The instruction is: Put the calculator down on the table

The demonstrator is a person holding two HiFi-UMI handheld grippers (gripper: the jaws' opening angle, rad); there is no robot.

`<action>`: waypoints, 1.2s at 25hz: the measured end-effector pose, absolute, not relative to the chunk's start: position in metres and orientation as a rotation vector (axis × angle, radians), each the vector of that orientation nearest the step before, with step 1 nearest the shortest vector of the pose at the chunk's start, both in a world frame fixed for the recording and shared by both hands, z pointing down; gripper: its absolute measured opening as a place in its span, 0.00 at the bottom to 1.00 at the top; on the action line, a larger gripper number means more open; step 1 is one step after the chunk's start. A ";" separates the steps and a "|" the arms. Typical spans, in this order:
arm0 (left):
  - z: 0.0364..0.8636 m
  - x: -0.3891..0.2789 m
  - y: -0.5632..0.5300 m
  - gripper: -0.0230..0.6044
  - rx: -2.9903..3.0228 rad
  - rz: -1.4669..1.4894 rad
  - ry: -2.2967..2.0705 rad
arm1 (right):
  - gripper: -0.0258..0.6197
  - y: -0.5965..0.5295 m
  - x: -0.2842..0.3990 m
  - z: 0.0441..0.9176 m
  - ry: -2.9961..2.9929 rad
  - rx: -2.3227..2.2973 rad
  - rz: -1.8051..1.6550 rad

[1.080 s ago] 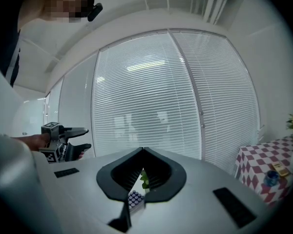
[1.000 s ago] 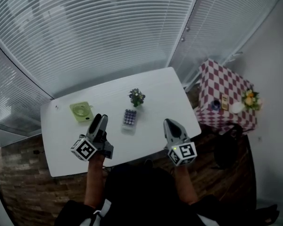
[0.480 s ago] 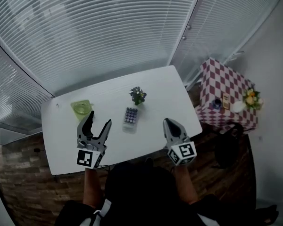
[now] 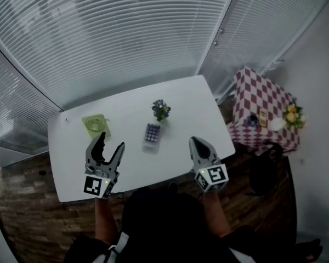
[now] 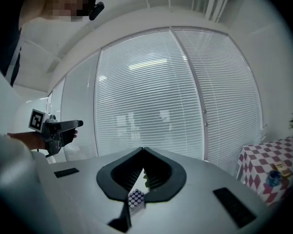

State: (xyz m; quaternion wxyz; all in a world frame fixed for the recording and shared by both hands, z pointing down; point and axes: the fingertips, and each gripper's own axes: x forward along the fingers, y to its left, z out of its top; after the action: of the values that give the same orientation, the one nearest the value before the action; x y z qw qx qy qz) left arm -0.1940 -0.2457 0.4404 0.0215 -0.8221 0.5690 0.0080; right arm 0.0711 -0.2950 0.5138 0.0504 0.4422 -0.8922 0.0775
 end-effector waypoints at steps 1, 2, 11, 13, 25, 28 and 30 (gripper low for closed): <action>0.440 -0.193 -0.245 0.48 -2.551 0.028 1.758 | 0.05 -0.296 0.070 0.512 -2.719 1.345 0.226; 0.441 -0.192 -0.246 0.48 -2.554 0.028 1.757 | 0.05 -0.297 0.070 0.509 -2.723 1.344 0.216; 0.439 -0.194 -0.247 0.23 -2.517 0.011 1.793 | 0.05 -0.298 0.068 0.510 -2.730 1.335 0.212; 0.439 -0.198 -0.247 0.05 -2.525 0.086 1.839 | 0.05 -0.298 0.067 0.509 -2.731 1.333 0.214; 0.448 -0.186 -0.245 0.05 -2.577 0.050 1.789 | 0.05 -0.297 0.067 0.507 -2.739 1.313 0.183; 0.447 -0.188 -0.243 0.05 -2.600 0.076 1.774 | 0.05 -0.296 0.072 0.504 -2.744 1.324 0.145; 0.446 -0.189 -0.243 0.05 -2.609 0.109 1.775 | 0.05 -0.297 0.073 0.501 -2.733 1.321 0.113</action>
State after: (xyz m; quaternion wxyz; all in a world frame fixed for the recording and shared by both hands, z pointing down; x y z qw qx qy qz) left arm -0.1886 -0.2428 0.4457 -0.0081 -0.8262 0.5622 0.0346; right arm 0.0735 -0.2969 0.5010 0.0519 0.4342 -0.8985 0.0370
